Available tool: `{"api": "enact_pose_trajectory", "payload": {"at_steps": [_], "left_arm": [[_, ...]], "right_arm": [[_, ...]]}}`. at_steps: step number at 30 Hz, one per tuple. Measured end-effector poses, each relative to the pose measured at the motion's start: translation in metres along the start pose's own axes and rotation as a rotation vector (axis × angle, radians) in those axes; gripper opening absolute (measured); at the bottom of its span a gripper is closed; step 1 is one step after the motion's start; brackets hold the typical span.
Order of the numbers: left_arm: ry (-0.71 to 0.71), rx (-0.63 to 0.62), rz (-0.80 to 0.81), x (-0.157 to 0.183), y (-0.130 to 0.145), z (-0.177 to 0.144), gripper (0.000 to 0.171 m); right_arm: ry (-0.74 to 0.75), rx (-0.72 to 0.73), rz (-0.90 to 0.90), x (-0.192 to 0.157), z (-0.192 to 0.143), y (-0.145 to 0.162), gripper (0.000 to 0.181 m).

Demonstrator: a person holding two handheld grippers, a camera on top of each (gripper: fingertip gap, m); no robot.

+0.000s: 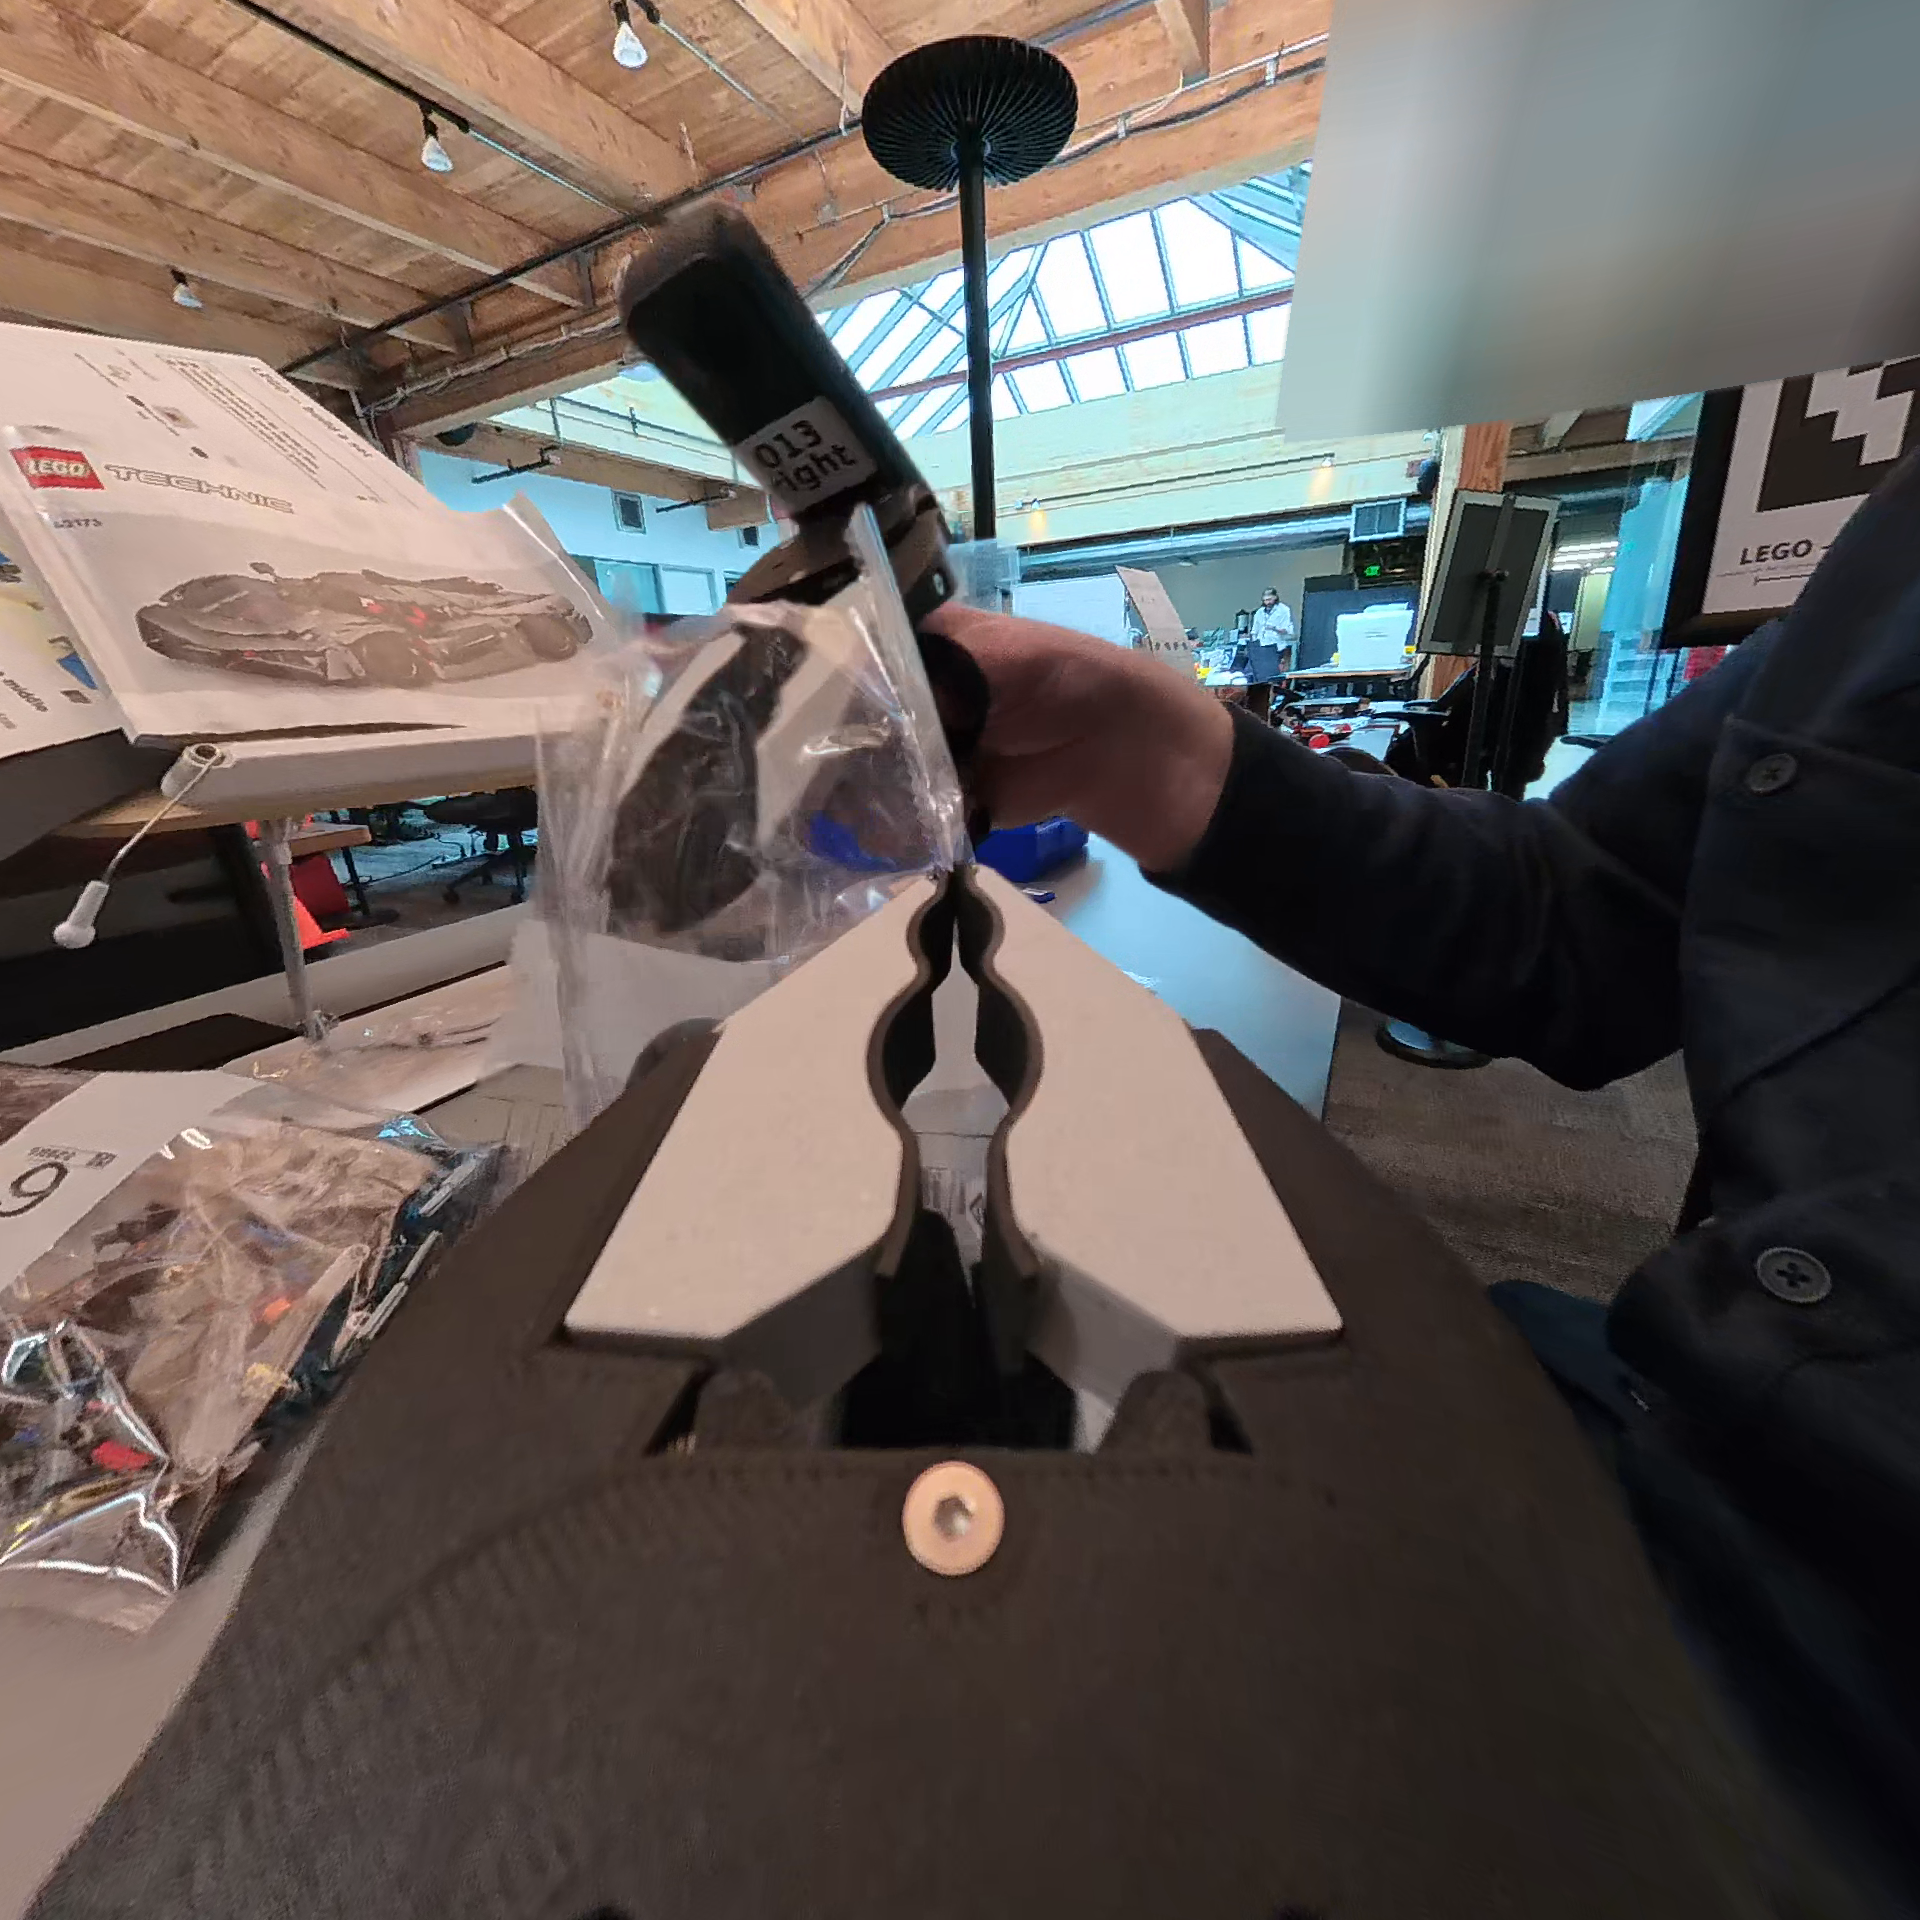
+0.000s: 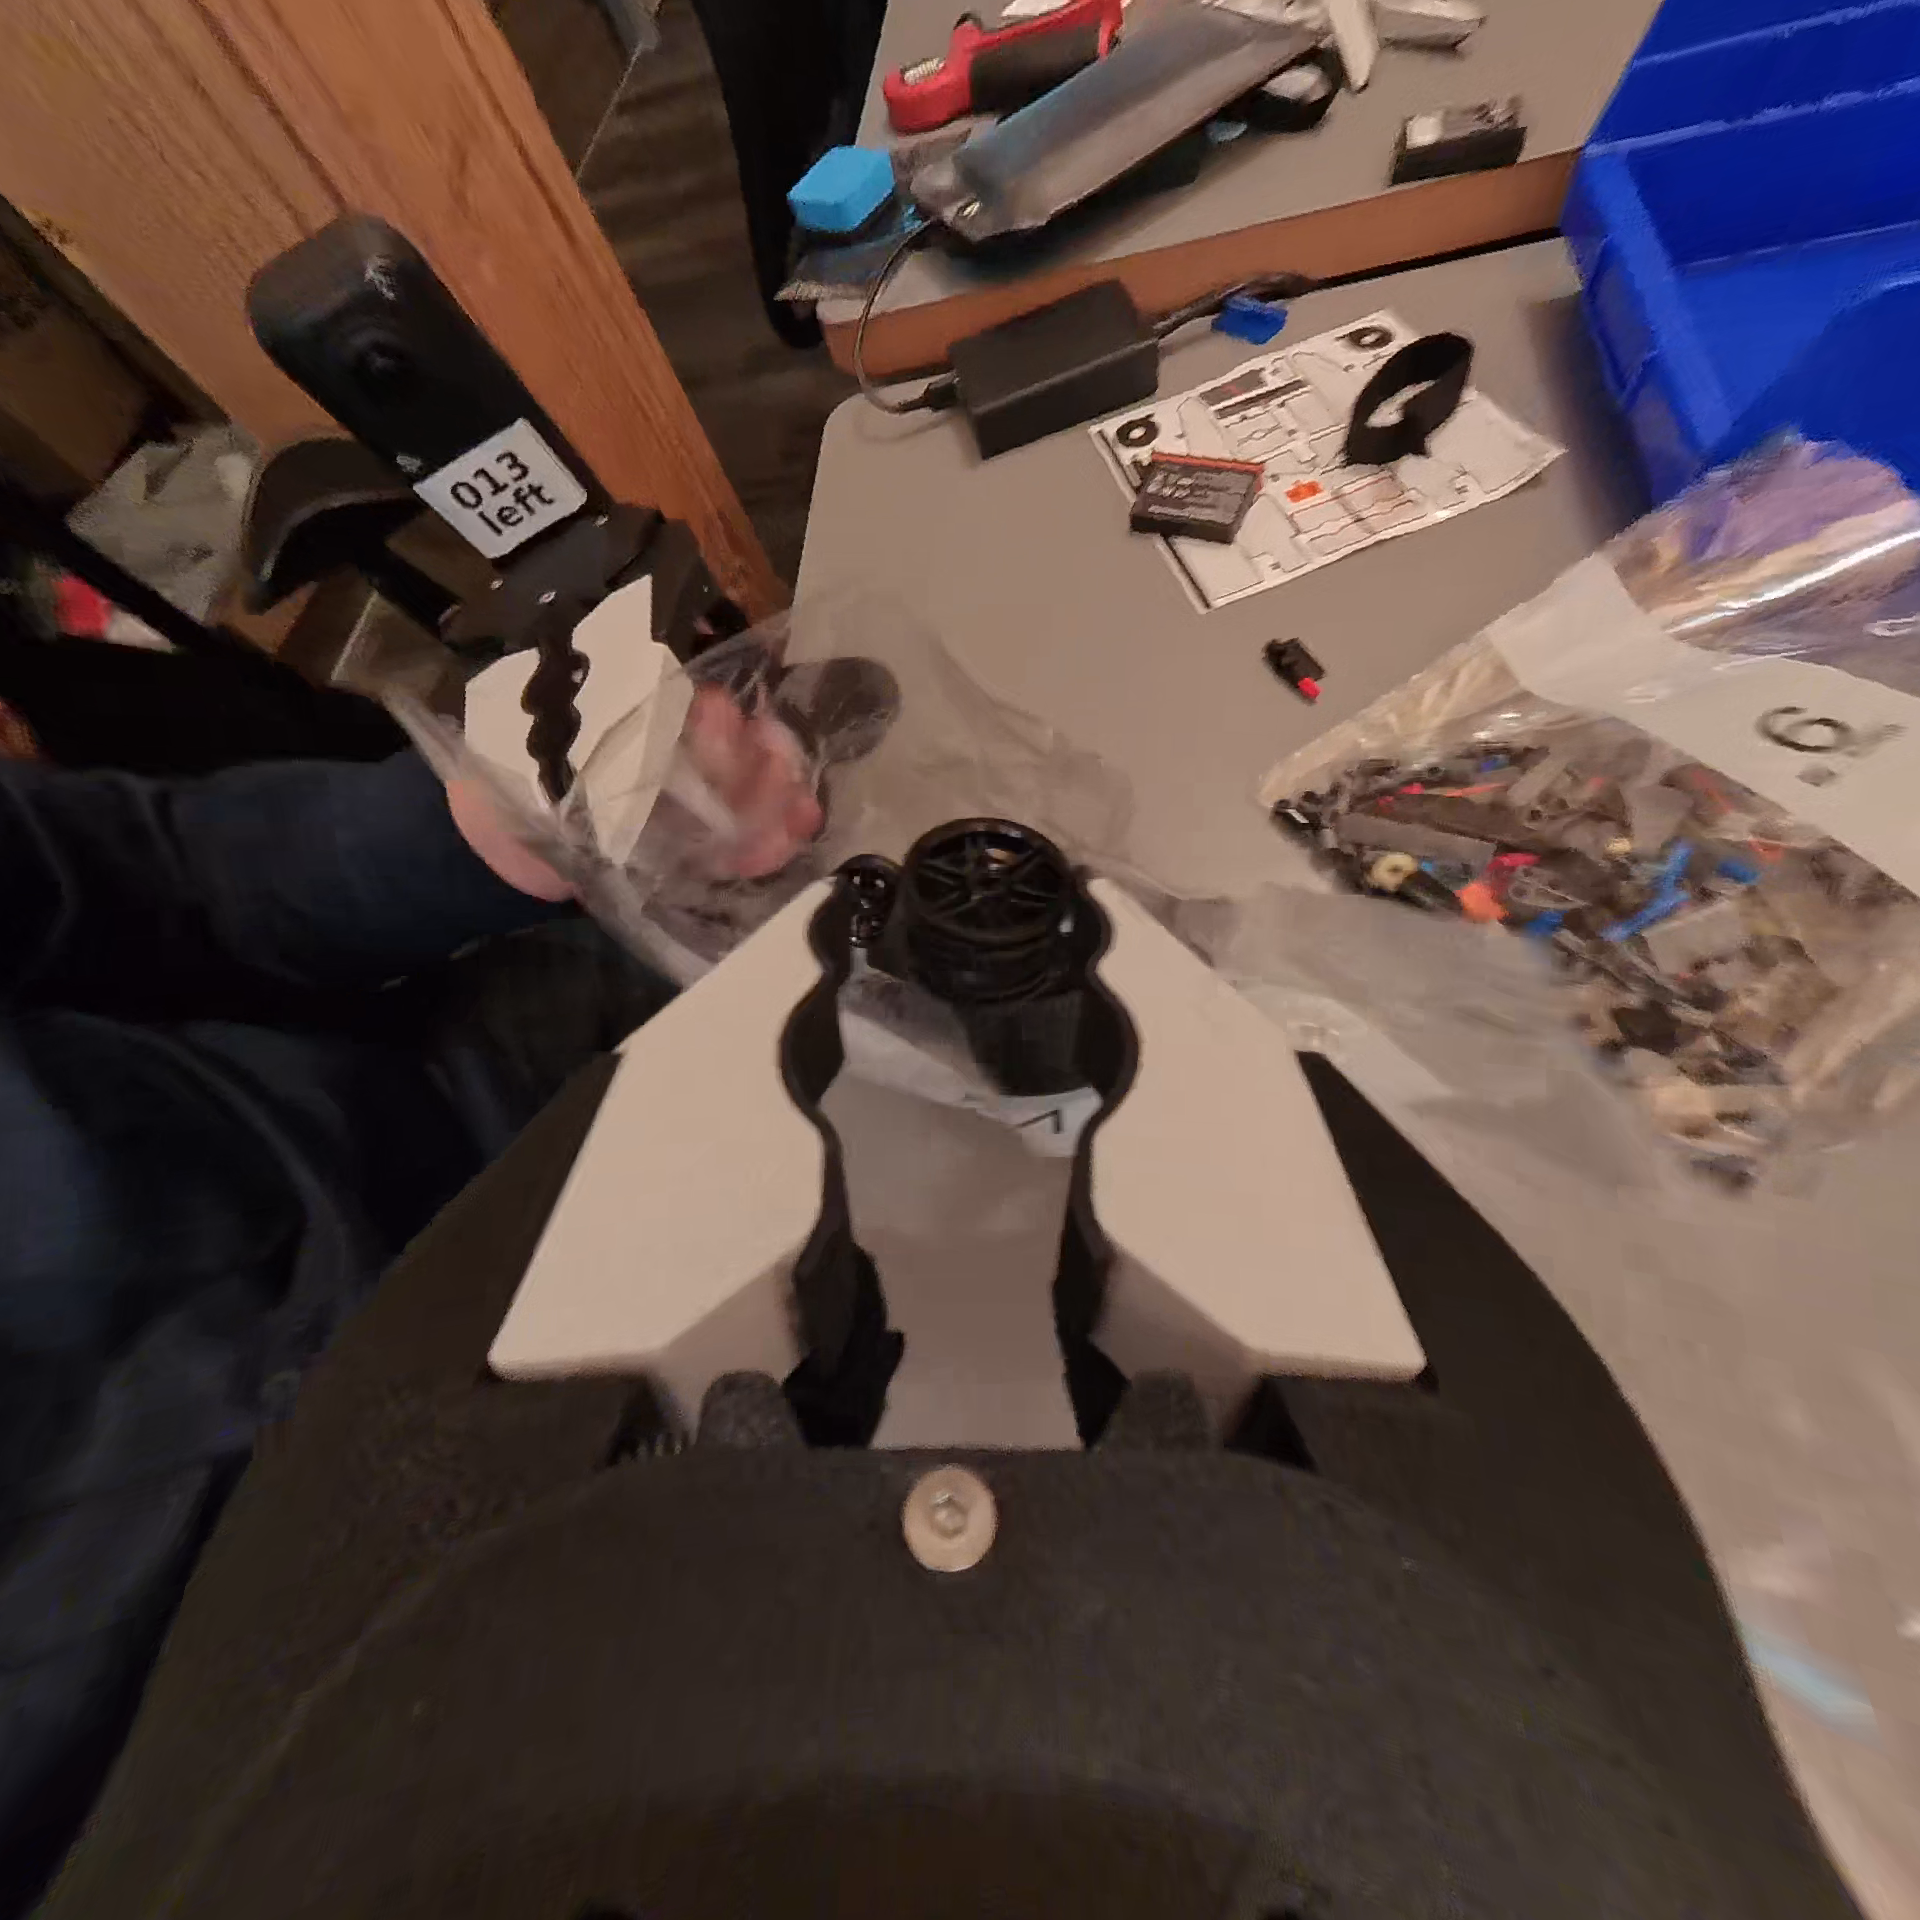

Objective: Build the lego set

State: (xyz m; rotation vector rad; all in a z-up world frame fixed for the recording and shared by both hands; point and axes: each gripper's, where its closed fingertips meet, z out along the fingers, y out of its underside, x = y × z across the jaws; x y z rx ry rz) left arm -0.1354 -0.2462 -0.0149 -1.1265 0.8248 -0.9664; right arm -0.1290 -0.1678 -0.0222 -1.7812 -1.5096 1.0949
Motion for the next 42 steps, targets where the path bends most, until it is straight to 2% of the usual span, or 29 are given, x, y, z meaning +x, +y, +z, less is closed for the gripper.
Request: {"api": "enact_pose_trajectory", "payload": {"at_steps": [1,3,7,10,12,15,16,20,22,25,28,30,31,32,34,35,37,42], "left_arm": [[-0.005,0.001,0.001,-0.001,0.000,-0.001,0.000],[-0.006,0.012,-0.003,-0.002,-0.001,-0.004,0.000],[-0.004,0.063,-0.036,-0.006,-0.005,-0.011,0.000],[0.004,0.092,-0.055,-0.007,-0.006,-0.012,0.000],[0.028,0.103,-0.067,-0.004,-0.006,-0.010,0.000],[0.063,0.110,-0.079,0.002,-0.005,-0.001,0.000],[0.072,0.109,-0.084,0.004,-0.003,0.002,0.000],[0.114,0.084,-0.106,0.013,0.005,0.016,0.000],[0.122,0.106,-0.128,0.013,0.004,0.021,0.000],[0.111,0.071,-0.119,0.009,0.009,0.033,0.003],[0.086,0.027,-0.119,-0.002,0.007,0.038,0.023],[-0.013,-0.057,-0.110,-0.026,0.008,0.034,0.040],[-0.062,-0.116,-0.103,-0.040,0.010,0.029,0.044],[-0.140,-0.213,-0.096,-0.060,0.019,0.022,0.044],[-0.298,-0.498,-0.023,-0.103,0.045,-0.004,0.045],[-0.359,-0.632,0.039,-0.122,0.056,-0.020,0.045],[-0.434,-0.861,0.061,-0.155,0.077,-0.051,0.043],[-0.493,-1.189,-0.004,-0.209,0.119,-0.102,0.029]], "right_arm": [[-0.015,-0.047,-0.016,-0.002,0.008,0.005,0.051],[0.061,-0.088,-0.041,0.008,0.010,0.009,0.055],[0.018,0.044,0.023,0.008,-0.015,-0.003,0.051],[-0.088,0.115,-0.025,-0.014,-0.033,-0.001,0.068],[-0.159,0.086,-0.081,-0.035,-0.029,0.010,0.078],[-0.104,0.015,-0.180,-0.040,-0.003,0.028,0.081],[-0.093,-0.012,-0.194,-0.041,0.005,0.034,0.076],[-0.097,-0.046,-0.194,-0.039,0.010,0.049,0.000],[-0.119,-0.049,-0.163,-0.038,-0.002,0.056,0.000],[-0.045,-0.045,-0.194,-0.030,-0.024,0.064,0.000],[0.033,-0.064,-0.167,-0.014,-0.047,0.079,0.000],[0.061,-0.053,-0.122,-0.003,-0.062,0.089,0.000],[0.067,-0.055,-0.095,0.001,-0.069,0.096,0.000],[0.092,-0.058,-0.080,0.009,-0.076,0.102,0.000],[0.151,-0.049,-0.033,0.025,-0.091,0.116,0.000],[0.159,-0.045,0.009,0.030,-0.098,0.123,0.000],[0.167,-0.036,0.099,0.039,-0.111,0.137,0.013],[0.274,-0.003,0.151,0.051,-0.142,0.158,0.017]]}}
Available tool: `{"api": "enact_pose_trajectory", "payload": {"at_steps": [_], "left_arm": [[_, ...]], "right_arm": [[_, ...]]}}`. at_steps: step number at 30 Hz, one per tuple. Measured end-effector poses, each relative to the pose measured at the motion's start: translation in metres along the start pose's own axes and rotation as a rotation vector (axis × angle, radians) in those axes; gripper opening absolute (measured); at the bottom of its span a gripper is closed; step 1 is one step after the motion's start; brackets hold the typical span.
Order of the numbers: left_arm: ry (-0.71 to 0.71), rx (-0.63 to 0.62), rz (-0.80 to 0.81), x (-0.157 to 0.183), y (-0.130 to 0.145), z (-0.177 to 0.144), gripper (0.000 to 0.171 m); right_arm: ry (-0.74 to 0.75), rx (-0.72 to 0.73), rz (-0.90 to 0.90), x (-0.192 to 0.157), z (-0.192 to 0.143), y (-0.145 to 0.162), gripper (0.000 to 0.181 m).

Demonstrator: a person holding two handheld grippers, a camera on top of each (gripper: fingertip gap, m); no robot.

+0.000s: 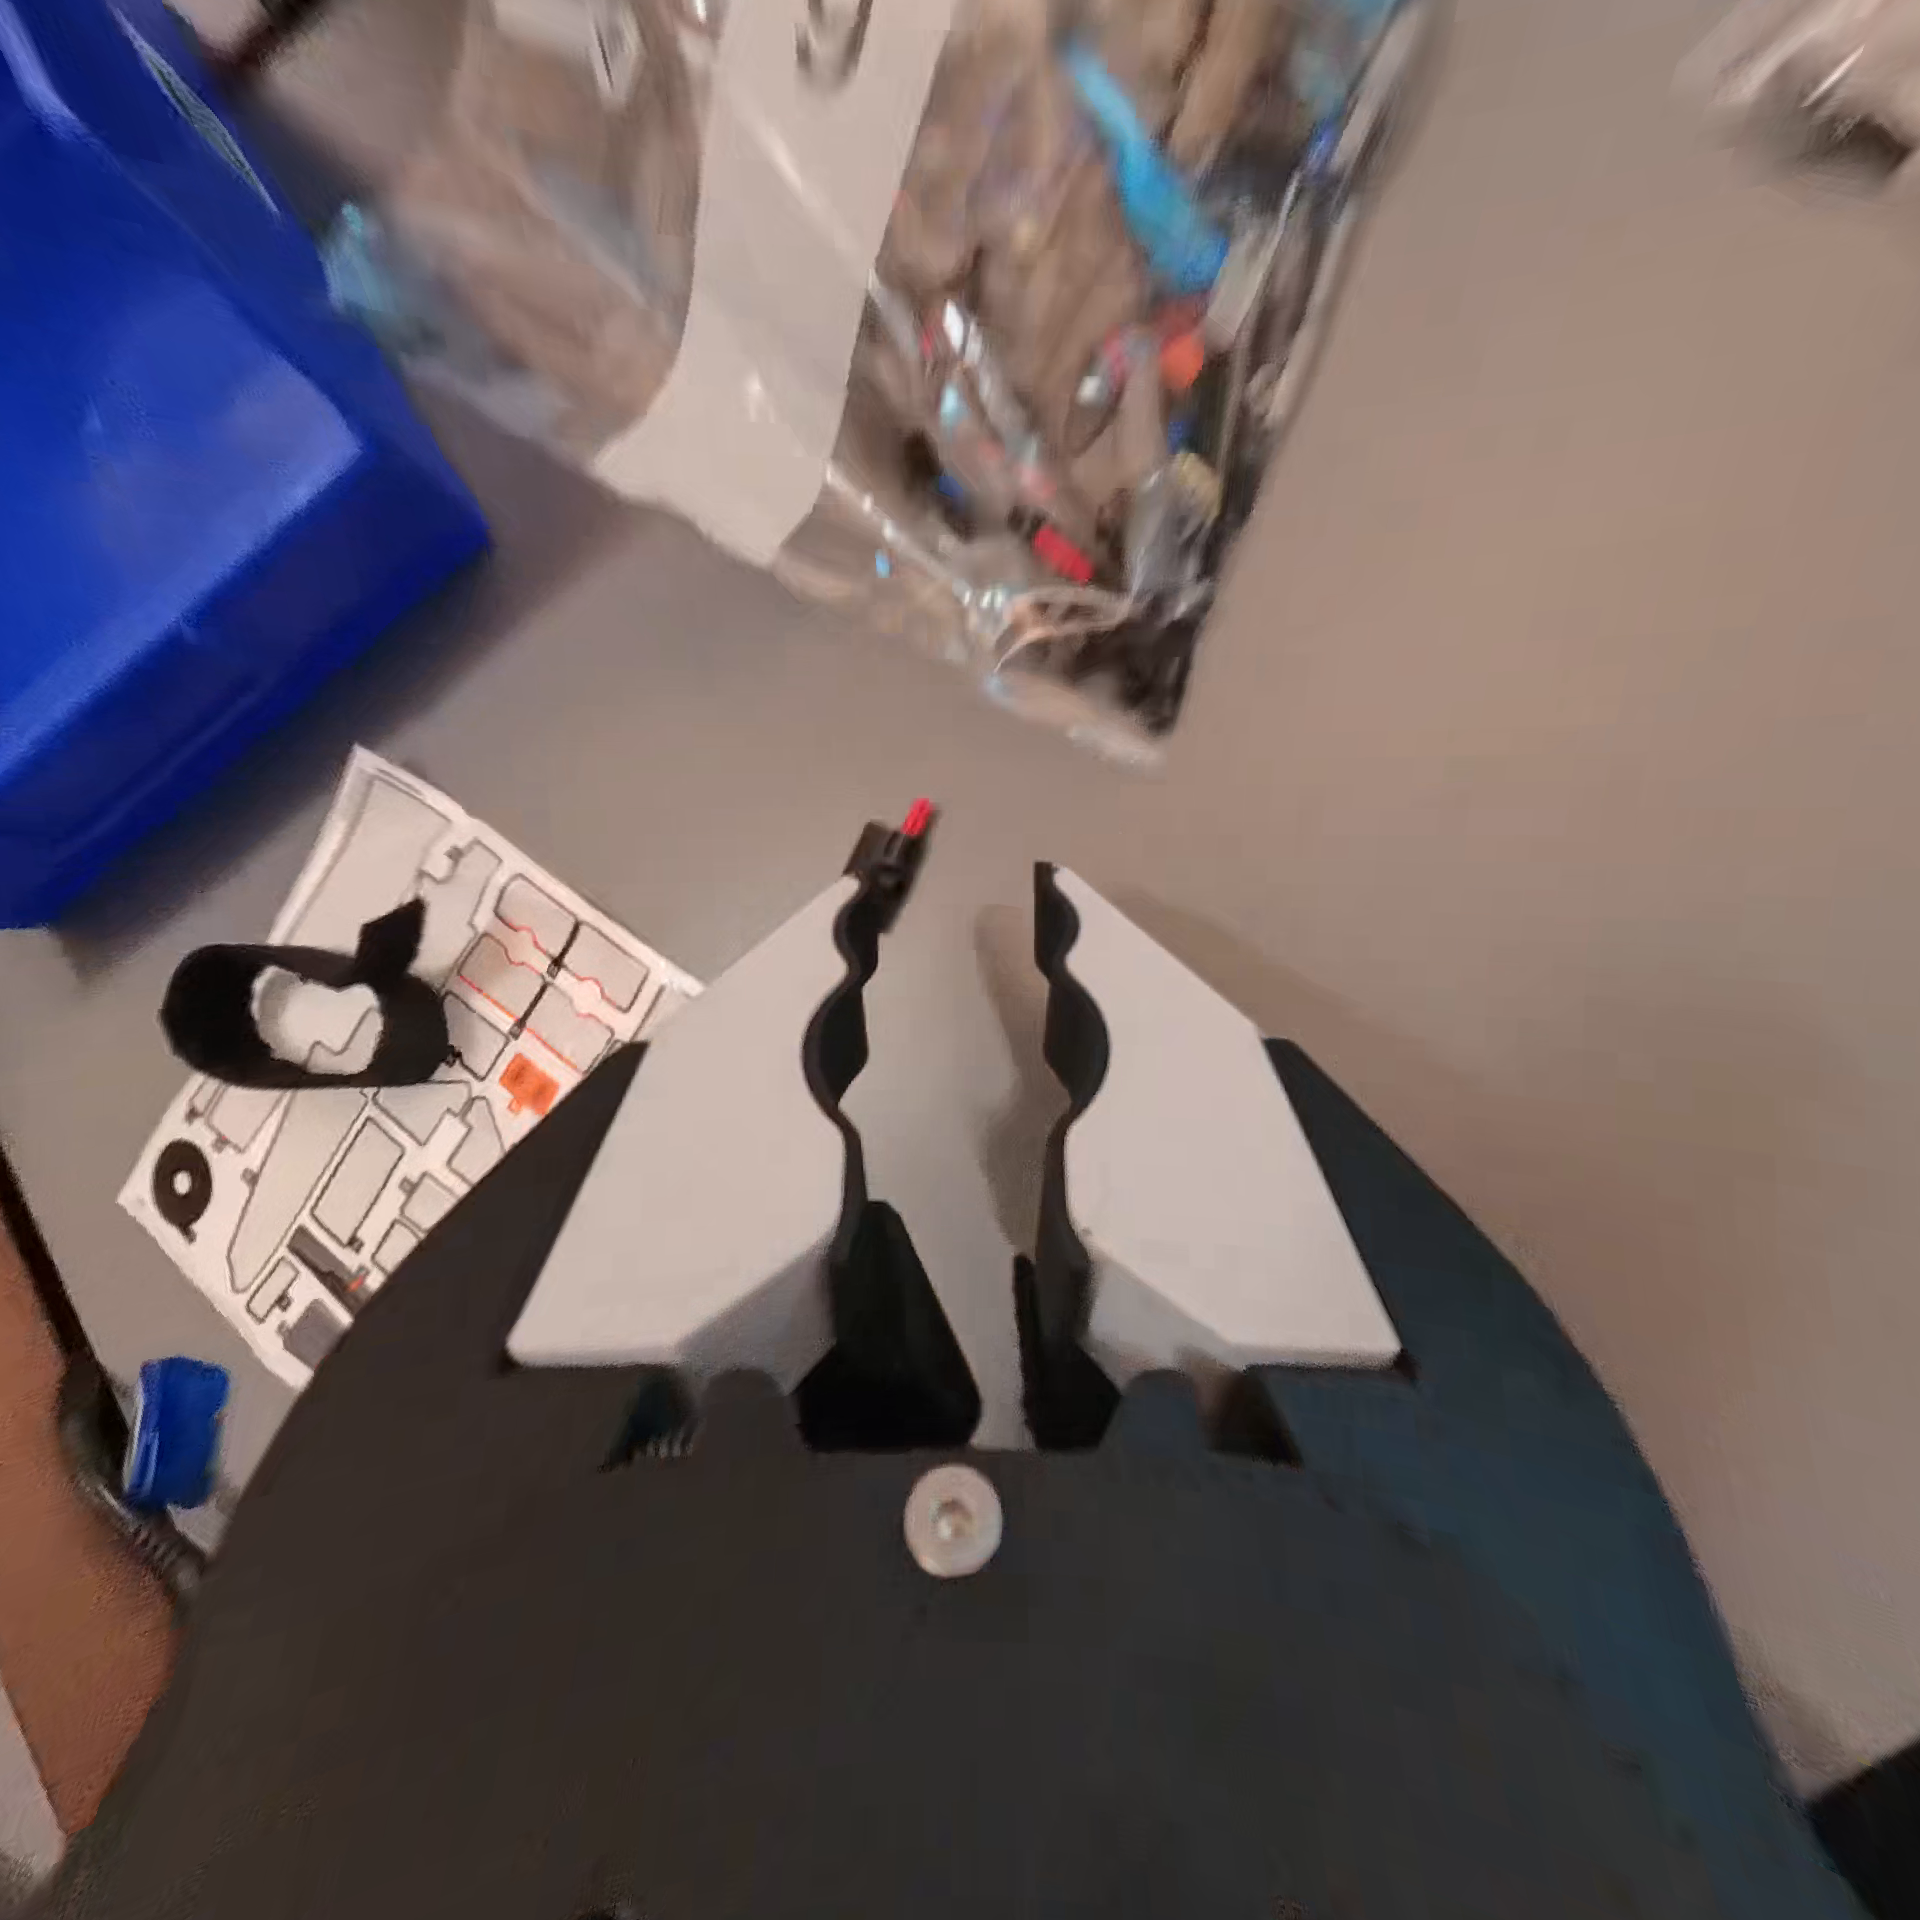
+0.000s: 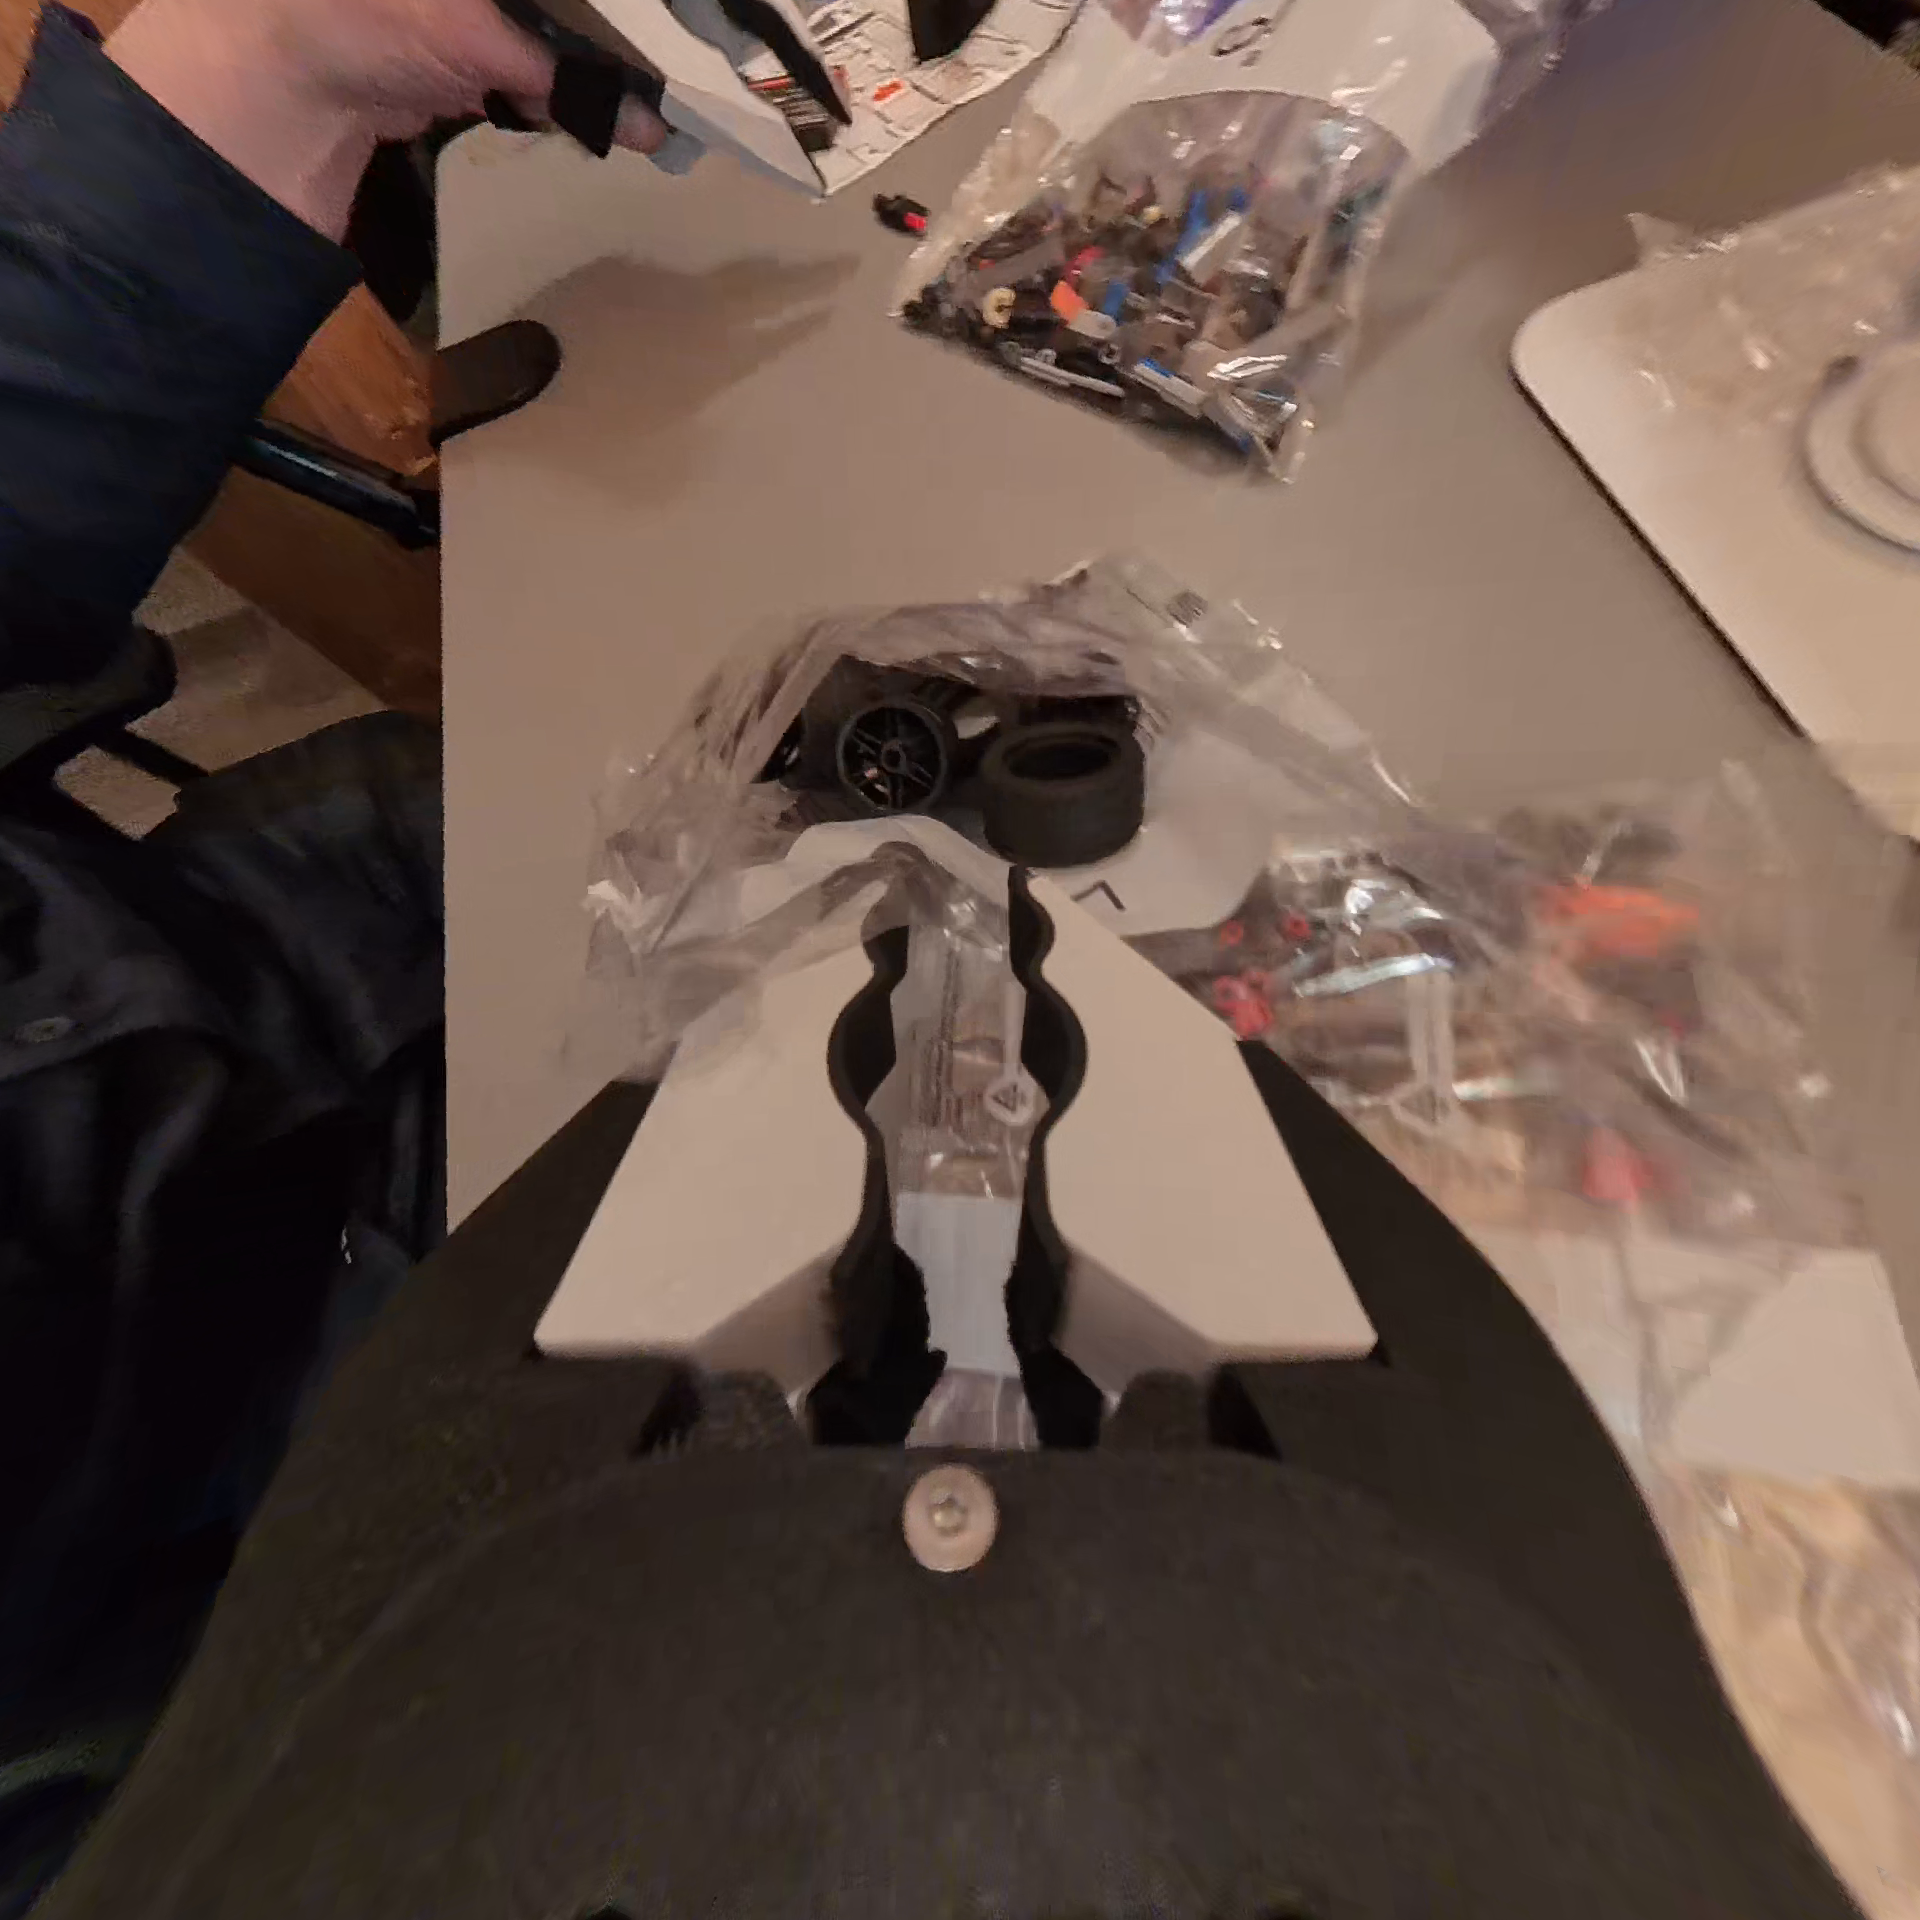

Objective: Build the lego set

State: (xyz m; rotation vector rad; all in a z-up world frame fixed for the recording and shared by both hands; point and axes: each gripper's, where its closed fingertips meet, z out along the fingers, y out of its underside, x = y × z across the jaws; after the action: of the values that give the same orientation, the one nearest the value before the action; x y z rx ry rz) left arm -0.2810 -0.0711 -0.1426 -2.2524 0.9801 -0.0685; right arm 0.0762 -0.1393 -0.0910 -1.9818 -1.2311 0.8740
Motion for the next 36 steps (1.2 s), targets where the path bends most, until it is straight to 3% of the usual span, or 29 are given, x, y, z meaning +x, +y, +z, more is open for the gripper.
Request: {"api": "enact_pose_trajectory", "payload": {"at_steps": [3,7,12,16,18,21,25,29,36], "left_arm": [[0.010,-0.092,0.003,-0.015,0.014,0.020,0.026],[0.062,-0.073,-0.012,-0.015,0.013,0.035,0.011],[0.015,-0.066,0.033,-0.016,0.013,0.035,0.008],[0.010,0.086,0.077,0.006,-0.010,0.017,0.008],[0.023,0.215,0.105,0.030,-0.038,-0.003,0.008],[0.063,0.363,0.256,0.092,-0.085,-0.032,0.008],[0.069,0.440,0.495,0.173,-0.130,-0.060,0.008],[0.041,0.459,0.656,0.218,-0.149,-0.071,0.008],[0.069,0.484,0.716,0.246,-0.156,-0.070,0.008]], "right_arm": [[0.061,0.013,0.014,0.008,-0.016,0.009,0.019],[0.138,0.049,0.026,0.013,-0.040,0.015,0.021],[0.296,0.142,0.017,0.017,-0.078,0.008,0.020],[0.442,0.247,-0.115,-0.002,-0.104,-0.021,0.023],[0.373,0.307,-0.219,-0.035,-0.094,-0.044,0.026],[0.210,0.338,-0.346,-0.084,-0.051,-0.069,0.026],[0.180,0.266,-0.424,-0.098,0.012,-0.075,0.021],[0.118,0.296,-0.379,-0.100,0.034,-0.076,0.020],[0.118,0.305,-0.379,-0.104,0.041,-0.067,0.009]]}}
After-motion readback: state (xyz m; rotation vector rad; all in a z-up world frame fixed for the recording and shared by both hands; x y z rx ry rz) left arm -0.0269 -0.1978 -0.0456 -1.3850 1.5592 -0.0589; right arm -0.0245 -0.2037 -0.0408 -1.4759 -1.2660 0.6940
